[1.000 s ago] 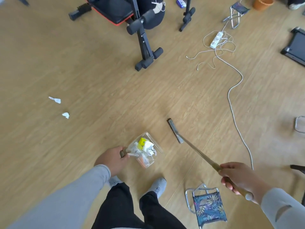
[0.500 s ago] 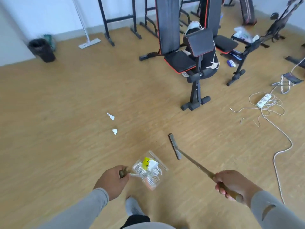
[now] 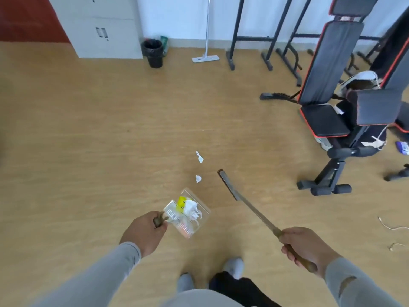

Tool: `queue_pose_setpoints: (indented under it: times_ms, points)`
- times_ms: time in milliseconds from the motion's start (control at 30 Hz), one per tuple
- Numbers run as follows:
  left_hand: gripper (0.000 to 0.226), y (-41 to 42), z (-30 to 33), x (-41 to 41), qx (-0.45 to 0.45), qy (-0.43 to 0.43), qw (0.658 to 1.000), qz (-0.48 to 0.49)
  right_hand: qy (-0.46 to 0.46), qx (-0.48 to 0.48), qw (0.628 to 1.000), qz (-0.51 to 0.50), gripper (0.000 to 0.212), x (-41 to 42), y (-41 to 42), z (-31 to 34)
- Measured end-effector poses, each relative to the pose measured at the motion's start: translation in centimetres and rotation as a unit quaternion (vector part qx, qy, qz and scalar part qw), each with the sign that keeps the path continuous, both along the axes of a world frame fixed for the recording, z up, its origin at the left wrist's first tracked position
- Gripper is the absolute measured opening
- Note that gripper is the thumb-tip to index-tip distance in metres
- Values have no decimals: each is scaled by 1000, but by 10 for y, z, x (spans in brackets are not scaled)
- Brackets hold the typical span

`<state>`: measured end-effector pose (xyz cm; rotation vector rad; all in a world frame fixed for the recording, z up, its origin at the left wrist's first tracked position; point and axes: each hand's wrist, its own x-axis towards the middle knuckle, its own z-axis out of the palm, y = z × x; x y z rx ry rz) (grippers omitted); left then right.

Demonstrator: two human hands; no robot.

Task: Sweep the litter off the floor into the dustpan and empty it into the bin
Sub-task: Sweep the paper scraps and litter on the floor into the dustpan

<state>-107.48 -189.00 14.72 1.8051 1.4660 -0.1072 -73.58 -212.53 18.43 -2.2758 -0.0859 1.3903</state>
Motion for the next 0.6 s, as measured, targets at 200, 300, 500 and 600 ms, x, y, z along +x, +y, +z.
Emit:
queue_pose_setpoints:
  times_ms: [200, 300, 500, 600]
  points:
    - [9, 37, -9, 24, 10, 30, 998, 55, 0, 0, 999, 37, 15, 44, 79, -18]
    - [12, 56, -10, 45, 8, 40, 996, 81, 8, -6, 999, 51, 19, 76, 115, -31]
    - [28, 91, -22, 97, -3, 68, 993, 95, 24, -32, 994, 104, 22, 138, 186, -55]
    - [14, 103, -32, 121, -15, 73, 992, 104, 16, -47, 988, 144, 13, 156, 220, -55]
